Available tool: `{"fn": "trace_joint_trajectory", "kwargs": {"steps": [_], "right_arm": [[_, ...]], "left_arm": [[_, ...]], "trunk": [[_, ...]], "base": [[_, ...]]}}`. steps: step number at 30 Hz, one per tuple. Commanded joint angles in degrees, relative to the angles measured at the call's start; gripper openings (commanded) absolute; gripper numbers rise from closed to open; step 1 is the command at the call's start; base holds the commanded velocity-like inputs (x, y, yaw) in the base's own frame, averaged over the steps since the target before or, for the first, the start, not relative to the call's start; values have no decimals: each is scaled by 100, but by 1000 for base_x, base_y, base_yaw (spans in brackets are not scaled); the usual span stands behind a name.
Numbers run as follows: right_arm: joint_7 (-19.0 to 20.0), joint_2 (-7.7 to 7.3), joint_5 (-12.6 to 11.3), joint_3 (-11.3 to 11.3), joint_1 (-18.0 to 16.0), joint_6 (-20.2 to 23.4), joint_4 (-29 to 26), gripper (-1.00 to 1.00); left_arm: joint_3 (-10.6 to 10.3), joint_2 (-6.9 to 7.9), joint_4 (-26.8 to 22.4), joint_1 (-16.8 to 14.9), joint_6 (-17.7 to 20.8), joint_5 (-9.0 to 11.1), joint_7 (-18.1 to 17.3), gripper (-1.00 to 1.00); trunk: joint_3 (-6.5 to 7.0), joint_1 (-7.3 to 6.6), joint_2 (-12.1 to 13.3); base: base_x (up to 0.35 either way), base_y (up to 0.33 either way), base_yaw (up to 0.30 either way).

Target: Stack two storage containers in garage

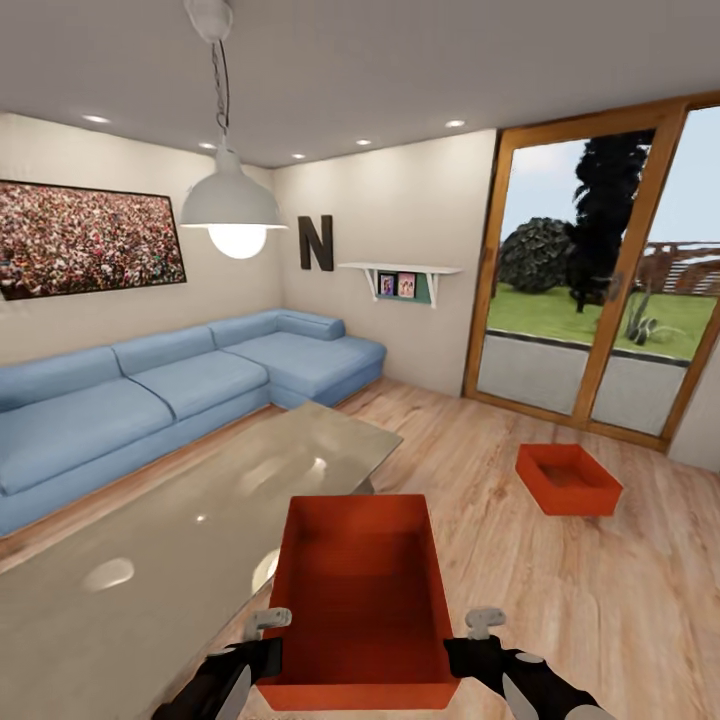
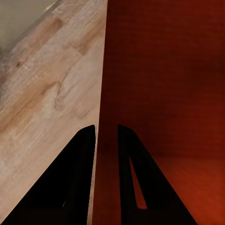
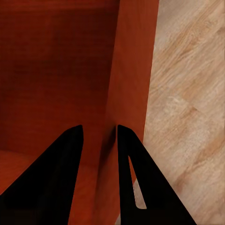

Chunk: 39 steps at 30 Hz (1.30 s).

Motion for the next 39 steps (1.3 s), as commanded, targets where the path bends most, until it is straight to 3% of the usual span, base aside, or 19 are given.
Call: {"fn": "trace_joint_trajectory", "kwargs": {"steps": [1, 9, 39], "right_arm": [[23, -5, 105, 59, -2, -2, 19, -100], [20, -5, 105, 56, -2, -2, 17, -100], [23, -5, 102, 55, -2, -2, 17, -100]], "left_arm": [[50, 20, -29, -7, 24, -139, 85, -100], [50, 20, -28, -7, 24, -140, 85, -100], [59, 38, -31, -7, 24, -132, 85, -100]], "trunk": [[9, -21, 33], [153, -196, 354], [153, -196, 354]], "base": [[0, 0, 299], [0, 0, 299], [0, 0, 299]]}}
